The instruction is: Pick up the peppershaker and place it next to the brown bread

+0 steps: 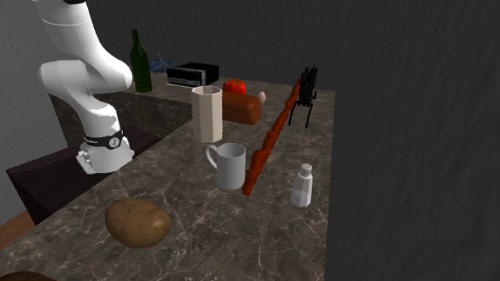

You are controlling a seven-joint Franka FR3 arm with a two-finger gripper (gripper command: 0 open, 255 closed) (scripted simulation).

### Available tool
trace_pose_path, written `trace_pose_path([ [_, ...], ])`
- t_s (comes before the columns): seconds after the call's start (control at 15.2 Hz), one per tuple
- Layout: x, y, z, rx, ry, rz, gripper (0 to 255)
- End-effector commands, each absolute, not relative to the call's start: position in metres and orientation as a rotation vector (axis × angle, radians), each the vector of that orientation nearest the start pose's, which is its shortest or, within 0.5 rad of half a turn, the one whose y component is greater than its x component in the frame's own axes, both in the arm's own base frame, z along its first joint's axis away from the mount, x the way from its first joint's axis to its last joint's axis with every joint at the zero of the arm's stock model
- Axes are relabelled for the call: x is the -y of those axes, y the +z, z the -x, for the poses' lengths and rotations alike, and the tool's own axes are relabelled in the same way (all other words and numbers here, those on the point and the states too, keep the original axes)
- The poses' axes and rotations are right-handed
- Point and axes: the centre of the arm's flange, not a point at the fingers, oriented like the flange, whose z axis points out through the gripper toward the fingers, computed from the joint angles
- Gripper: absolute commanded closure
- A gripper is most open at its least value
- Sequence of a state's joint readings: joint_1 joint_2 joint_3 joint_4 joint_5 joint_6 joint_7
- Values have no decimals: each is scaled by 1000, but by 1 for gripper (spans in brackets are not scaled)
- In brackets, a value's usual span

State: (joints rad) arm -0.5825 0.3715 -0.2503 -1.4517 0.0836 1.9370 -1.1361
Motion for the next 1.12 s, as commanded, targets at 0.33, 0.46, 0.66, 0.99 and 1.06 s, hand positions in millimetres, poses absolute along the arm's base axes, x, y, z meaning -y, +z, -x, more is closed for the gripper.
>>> trace_pose_path([
  [0.33, 483, 454, -481, 486, -101, 3213, 255],
  [0.46, 483, 444, -481, 486, -101, 3213, 255],
  [0.66, 483, 428, -481, 486, -101, 3213, 255],
  [0.99, 483, 402, -481, 486, -101, 3213, 255],
  [1.06, 483, 396, -481, 486, -101, 3213, 255],
])
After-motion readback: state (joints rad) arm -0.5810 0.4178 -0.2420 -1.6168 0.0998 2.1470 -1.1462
